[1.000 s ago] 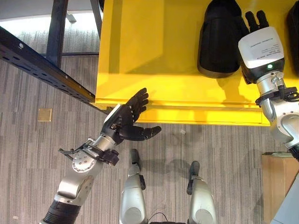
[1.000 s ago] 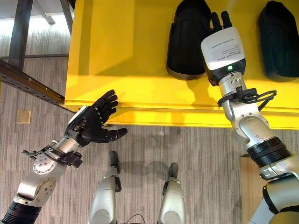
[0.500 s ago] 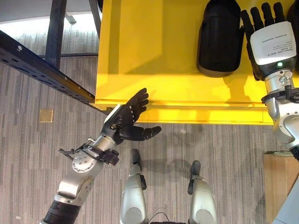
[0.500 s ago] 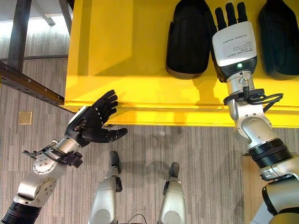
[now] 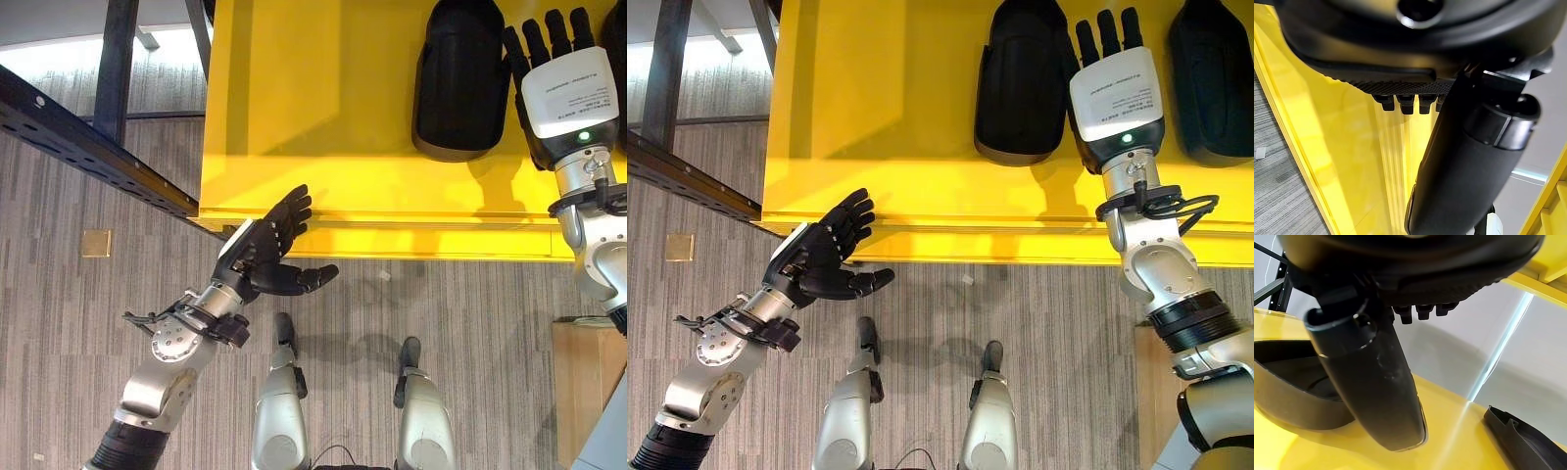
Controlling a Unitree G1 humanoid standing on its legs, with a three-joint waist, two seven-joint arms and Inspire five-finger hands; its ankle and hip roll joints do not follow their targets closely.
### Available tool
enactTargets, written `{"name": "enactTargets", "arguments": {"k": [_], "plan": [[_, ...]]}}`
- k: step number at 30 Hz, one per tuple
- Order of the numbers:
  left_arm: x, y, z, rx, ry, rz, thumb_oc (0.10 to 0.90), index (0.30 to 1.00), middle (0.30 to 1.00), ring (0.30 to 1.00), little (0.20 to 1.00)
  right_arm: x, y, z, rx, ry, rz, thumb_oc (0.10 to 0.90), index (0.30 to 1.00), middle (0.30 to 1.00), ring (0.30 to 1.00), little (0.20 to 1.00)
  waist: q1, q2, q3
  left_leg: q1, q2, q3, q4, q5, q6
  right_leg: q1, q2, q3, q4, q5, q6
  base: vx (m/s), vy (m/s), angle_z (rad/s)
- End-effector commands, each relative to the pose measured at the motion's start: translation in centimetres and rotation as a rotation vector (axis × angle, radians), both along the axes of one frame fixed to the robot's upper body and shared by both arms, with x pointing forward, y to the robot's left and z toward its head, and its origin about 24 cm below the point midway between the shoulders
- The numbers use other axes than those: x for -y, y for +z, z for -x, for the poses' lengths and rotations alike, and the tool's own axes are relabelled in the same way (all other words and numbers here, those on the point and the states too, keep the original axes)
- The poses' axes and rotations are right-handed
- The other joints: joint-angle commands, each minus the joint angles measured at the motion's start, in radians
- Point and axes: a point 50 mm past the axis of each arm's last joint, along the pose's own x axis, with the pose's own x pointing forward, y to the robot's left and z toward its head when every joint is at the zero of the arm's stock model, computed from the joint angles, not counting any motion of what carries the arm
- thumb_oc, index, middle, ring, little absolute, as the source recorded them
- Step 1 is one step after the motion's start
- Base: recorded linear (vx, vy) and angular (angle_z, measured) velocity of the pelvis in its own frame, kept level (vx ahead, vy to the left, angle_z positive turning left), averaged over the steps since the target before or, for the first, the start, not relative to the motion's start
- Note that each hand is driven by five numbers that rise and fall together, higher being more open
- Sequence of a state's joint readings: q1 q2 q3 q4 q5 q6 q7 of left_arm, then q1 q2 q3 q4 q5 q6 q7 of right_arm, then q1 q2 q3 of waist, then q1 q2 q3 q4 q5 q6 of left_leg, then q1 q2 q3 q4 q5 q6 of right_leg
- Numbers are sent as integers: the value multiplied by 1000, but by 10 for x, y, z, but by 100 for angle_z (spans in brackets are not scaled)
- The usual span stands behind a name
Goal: Move parts from the plastic box to the shelf.
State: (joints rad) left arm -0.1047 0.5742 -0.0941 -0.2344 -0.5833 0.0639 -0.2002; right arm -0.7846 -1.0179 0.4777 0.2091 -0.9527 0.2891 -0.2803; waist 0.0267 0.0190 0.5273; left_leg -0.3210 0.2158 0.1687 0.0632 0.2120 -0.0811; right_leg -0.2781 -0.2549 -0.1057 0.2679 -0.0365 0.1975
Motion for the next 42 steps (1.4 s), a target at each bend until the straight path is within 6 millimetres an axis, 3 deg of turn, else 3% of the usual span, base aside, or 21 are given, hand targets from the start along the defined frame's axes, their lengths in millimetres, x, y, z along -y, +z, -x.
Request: {"name": "enactTargets", "arguments": {"k": [1, 13, 29, 42], "plan": [[10, 34, 3, 188, -65, 59, 900, 1000, 1000, 1000, 1000, -5, 69, 21, 303, 22, 126, 900, 1000, 1000, 1000, 1000, -12, 4, -31, 61, 7, -38, 69, -155, -25, -56, 157, -16, 56, -77, -134, 0, 0, 0], [10, 32, 2, 180, -63, 53, 900, 1000, 1000, 1000, 1000, -22, 63, 23, 269, 137, 211, 900, 1000, 1000, 1000, 1000, -9, -3, -32, 58, 7, -39, 76, -157, -25, -56, 158, -16, 59, -78, -133, 0, 0, 0], [6, 29, 3, 177, -59, 26, 900, 1000, 1000, 1000, 1000, -20, 48, 12, 48, 44, 281, 900, 1000, 1000, 1000, 1000, -2, -26, -32, 54, 15, -36, 81, -153, -27, -52, 163, -18, 60, -78, -136, 0, 0, 0], [5, 27, 4, 174, -56, 17, 900, 1000, 1000, 1000, 1000, -16, 46, 11, 29, 16, 284, 900, 1000, 1000, 1000, 1000, -1, -33, -32, 53, 18, -34, 82, -152, -28, -50, 166, -18, 61, -78, -136, 0, 0, 0]]}}
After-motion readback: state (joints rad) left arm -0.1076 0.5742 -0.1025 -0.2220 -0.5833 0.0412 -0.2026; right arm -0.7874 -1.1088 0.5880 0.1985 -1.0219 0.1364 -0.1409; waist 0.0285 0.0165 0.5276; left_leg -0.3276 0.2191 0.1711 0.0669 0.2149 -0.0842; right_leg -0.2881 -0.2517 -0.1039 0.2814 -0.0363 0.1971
